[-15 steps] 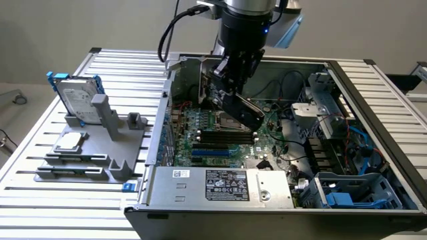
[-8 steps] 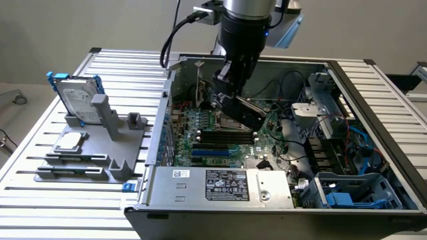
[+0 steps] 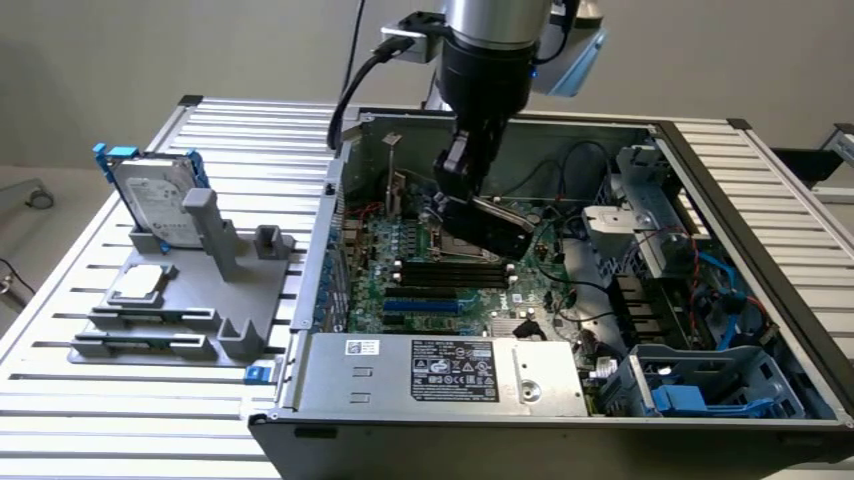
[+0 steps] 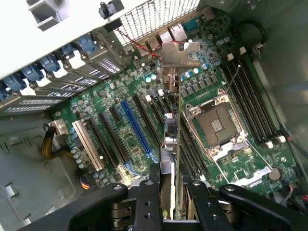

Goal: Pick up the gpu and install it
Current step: 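Insert the gpu into the slot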

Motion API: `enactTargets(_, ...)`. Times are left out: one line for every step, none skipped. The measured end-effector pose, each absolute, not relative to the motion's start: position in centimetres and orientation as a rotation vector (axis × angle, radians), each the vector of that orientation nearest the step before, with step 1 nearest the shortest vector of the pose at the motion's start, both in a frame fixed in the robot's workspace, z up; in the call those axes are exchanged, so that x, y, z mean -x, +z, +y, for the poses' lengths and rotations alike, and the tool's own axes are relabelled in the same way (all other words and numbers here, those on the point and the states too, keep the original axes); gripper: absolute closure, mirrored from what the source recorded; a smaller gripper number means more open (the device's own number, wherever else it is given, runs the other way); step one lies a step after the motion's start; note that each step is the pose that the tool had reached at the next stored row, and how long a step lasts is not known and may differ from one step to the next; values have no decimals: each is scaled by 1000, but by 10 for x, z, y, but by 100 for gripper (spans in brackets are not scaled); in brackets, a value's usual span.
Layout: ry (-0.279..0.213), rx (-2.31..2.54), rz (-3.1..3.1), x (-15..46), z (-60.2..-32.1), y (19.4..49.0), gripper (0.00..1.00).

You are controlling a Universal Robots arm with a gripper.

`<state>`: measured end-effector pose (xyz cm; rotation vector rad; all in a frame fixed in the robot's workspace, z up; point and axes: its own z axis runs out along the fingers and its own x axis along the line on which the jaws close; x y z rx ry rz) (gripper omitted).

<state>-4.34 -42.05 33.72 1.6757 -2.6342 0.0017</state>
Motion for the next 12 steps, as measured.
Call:
enactTargets(2,-1702,-2618,43,-421,336,74)
enactTargets(2,-1725,-2602,43,-421,336,74)
enactTargets(3,-1748,-2587,43,-421,335,74)
enactTargets(3,-1772,-2570,43,-421,334,74)
enactTargets(3,-1795,-2554,43,-421,334,74)
enactTargets(3,-1818,-2538,43,-421,333,74)
enactTargets(4,-1841,-2522,43,-421,333,74)
enactTargets(4,-1863,-2505,43,-421,332,74)
enactTargets(4,-1886,-2488,43,-421,332,74)
enactTargets(3,-1906,-2472,43,-421,331,74)
enactTargets(3,-1924,-2457,44,-421,330,74)
enactTargets(2,-1942,-2442,43,-421,329,74)
